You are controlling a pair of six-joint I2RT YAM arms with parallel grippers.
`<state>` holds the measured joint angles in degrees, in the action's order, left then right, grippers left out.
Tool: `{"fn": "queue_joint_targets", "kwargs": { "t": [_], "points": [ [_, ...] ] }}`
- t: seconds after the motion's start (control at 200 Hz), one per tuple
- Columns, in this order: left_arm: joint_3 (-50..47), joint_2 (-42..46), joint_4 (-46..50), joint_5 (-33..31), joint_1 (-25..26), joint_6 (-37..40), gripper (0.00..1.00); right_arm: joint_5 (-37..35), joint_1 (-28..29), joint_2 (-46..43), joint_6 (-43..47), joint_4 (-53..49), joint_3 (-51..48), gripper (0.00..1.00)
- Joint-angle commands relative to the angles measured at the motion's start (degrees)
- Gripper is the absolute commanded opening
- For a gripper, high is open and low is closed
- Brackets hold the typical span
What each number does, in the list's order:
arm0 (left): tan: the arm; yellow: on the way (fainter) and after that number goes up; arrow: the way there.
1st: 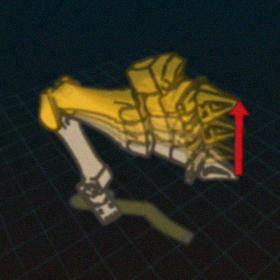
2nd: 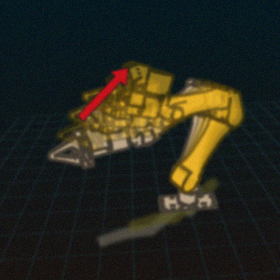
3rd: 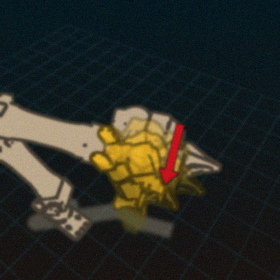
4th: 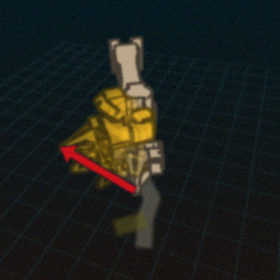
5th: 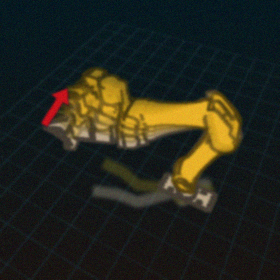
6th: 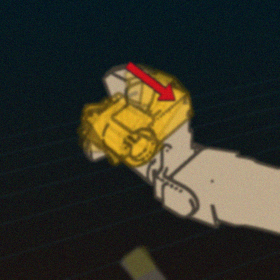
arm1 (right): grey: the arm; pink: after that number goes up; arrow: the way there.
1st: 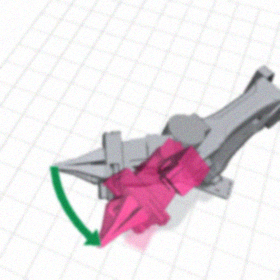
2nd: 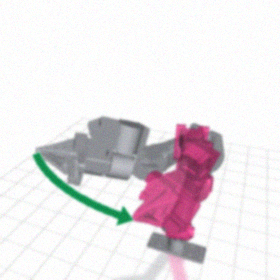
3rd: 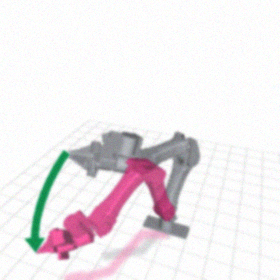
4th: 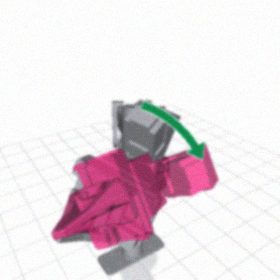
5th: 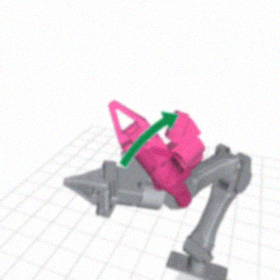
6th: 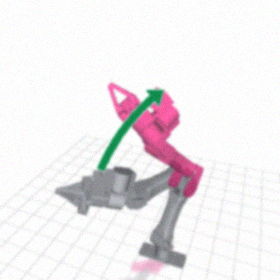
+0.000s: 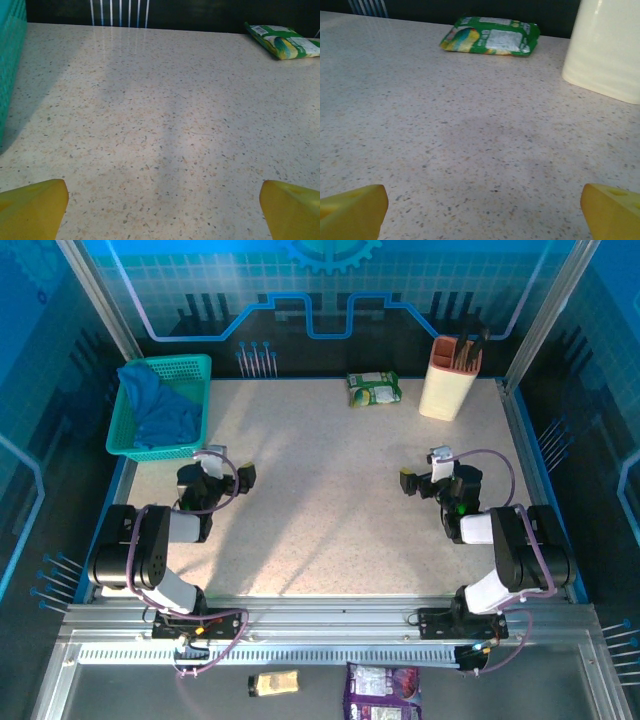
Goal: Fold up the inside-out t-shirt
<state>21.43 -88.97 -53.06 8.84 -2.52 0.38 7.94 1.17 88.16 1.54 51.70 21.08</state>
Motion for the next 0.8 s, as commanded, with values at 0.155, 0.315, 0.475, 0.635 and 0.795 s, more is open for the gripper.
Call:
{"fn": "queue_joint_targets", "kwargs": {
  "t": [0.155,0.315,0.475,0.635,0.795],
  "points": [
    [-2.91,14.21,5.93,-8.53,1.02,-0.69,0.99,-10.08,2.79,-4.30,0.24,5.72,-3.62,1.00],
    [2.72,23.75,21.15,-13.68,1.29,-2.86,0.99,-11.47,3.74,-8.79,0.87,-6.70,1.10,1.00],
    [13.10,24.59,36.96,-21.16,1.21,-4.30,0.99,-14.13,5.62,-13.31,2.28,-14.58,4.46,1.00],
    [27.30,18.49,50.91,-23.90,-3.25,-9.98,0.99,-13.29,6.08,-19.69,-2.16,-24.72,10.07,0.98],
    [42.55,6.48,62.57,-21.28,-8.07,-13.68,0.99,-8.91,6.07,-22.89,-8.75,-37.37,17.82,0.91]
  ]
}}
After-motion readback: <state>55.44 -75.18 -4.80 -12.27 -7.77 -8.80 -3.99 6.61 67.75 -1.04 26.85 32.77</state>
